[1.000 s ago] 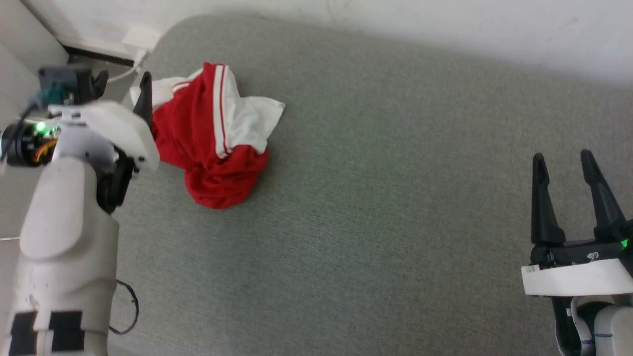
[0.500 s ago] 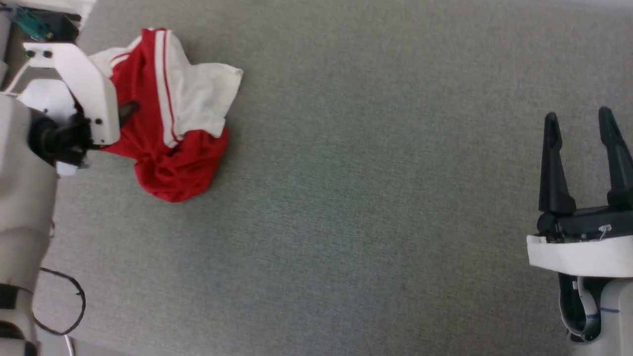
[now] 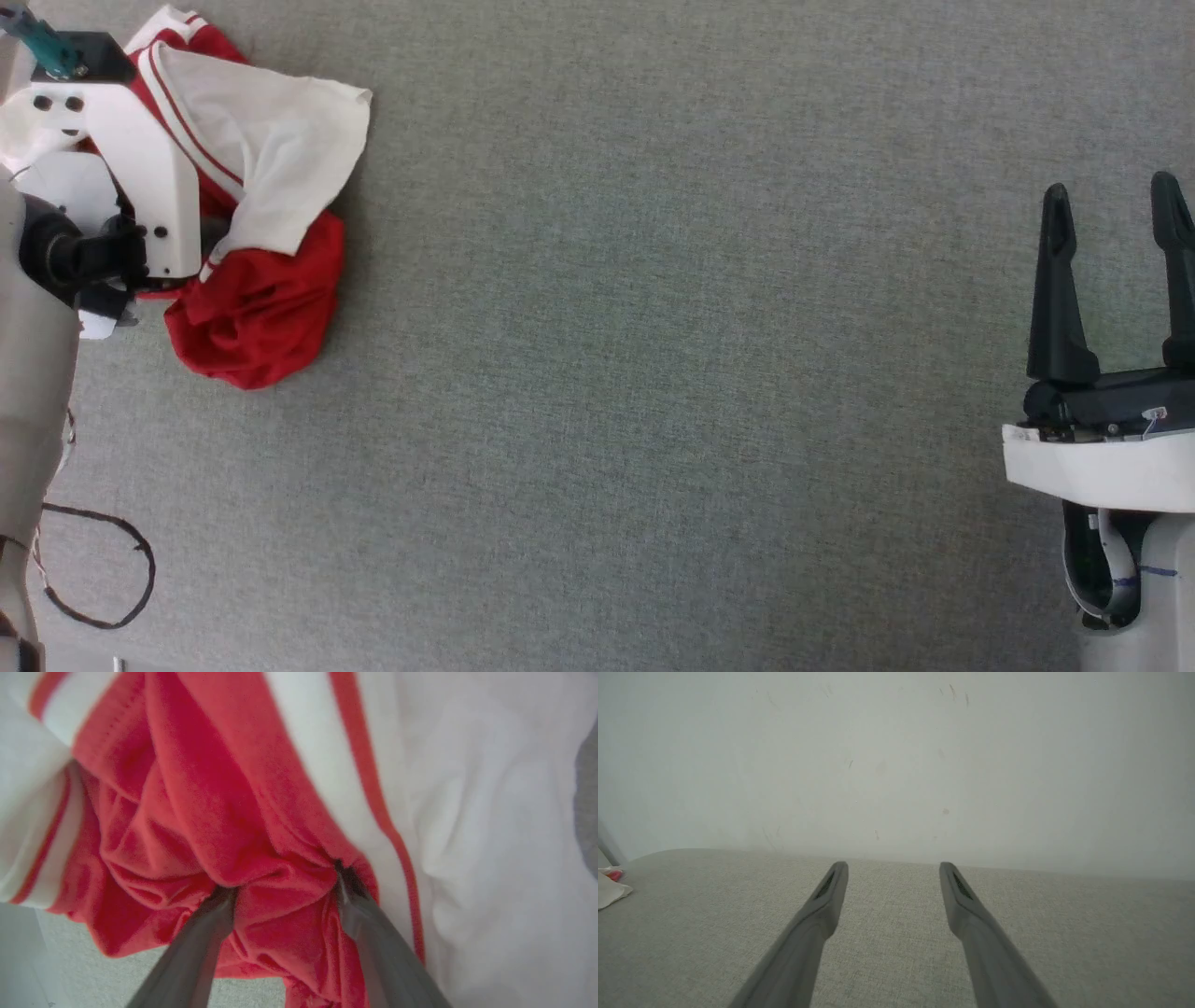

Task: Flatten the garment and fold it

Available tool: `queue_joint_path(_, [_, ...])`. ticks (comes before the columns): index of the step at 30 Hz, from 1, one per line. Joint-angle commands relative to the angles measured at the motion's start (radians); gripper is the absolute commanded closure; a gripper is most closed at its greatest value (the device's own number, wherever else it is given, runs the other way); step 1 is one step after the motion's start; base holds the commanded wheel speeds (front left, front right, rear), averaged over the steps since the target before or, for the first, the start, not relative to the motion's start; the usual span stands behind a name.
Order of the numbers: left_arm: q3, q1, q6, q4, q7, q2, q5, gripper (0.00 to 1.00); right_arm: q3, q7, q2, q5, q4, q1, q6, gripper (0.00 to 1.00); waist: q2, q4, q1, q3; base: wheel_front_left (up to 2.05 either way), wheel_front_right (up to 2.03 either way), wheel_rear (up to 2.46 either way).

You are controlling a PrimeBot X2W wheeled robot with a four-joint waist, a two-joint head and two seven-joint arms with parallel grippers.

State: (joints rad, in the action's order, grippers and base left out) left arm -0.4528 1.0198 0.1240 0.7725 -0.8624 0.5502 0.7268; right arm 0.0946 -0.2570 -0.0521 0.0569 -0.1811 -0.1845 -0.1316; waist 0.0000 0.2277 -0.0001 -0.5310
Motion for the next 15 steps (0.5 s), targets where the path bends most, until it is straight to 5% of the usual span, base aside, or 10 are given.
queue_joint_path(1, [-0.03,-0.028,0.007,0.022,-0.011,-0.019,0.008,1.0,0.001,-0.005,0.002,-0.007,-0.001,-0.017,0.001,0.0,0.0,-0.001,0.0001,0.007,0.0,0.0,0.0])
queue_joint_path(15, [-0.071,0.057,0.007,-0.142,0.142,0.104,0.055,1.0,0.003,-0.005,0.002,0.034,0.036,0.041,0.001,0.0,0.0,0.014,0.0001,0.202,0.0,0.0,0.0])
